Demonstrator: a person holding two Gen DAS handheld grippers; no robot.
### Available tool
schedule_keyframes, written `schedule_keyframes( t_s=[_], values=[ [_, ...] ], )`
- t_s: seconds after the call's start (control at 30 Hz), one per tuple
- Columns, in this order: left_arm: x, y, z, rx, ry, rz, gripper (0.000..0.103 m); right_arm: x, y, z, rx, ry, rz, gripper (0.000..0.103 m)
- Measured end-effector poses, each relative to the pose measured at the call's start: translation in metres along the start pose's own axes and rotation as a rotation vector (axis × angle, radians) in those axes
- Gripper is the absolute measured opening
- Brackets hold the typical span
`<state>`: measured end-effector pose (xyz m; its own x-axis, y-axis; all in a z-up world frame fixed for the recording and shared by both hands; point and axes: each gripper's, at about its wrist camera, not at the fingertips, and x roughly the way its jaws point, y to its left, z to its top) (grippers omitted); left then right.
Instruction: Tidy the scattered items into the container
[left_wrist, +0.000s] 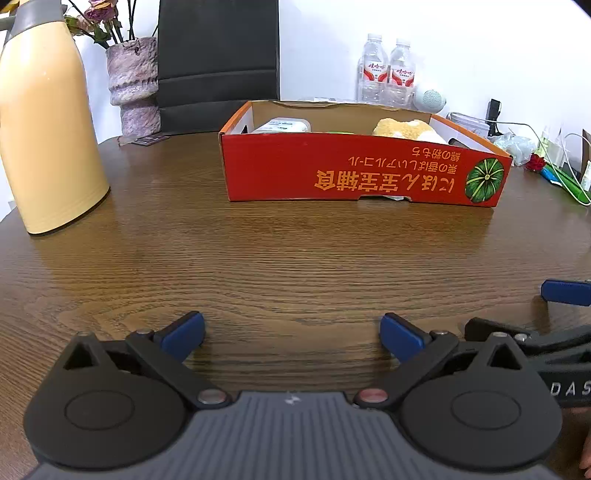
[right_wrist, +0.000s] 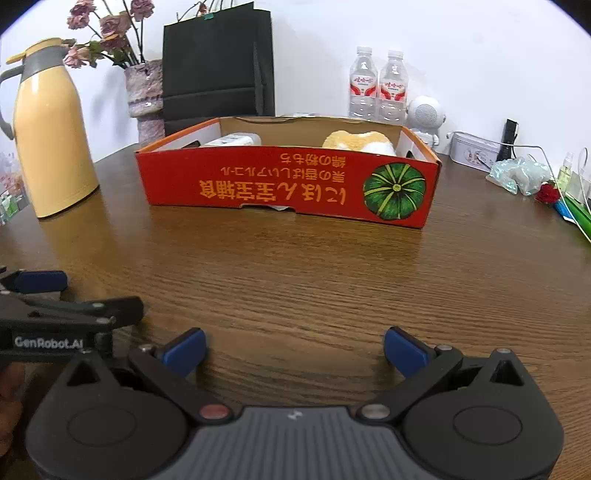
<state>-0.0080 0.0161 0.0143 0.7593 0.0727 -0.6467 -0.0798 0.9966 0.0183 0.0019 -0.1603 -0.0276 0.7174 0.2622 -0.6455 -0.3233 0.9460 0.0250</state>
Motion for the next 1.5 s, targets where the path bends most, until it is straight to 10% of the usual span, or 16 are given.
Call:
schedule_keyframes(
  t_s=[1.5],
  values=[
    [-0.0006,-0.0011,0.0003,0.001,0.000,-0.001,0.103,0.0014,-0.0045,-0.0001,0.010,0.000,-0.016,0.103]
  ],
)
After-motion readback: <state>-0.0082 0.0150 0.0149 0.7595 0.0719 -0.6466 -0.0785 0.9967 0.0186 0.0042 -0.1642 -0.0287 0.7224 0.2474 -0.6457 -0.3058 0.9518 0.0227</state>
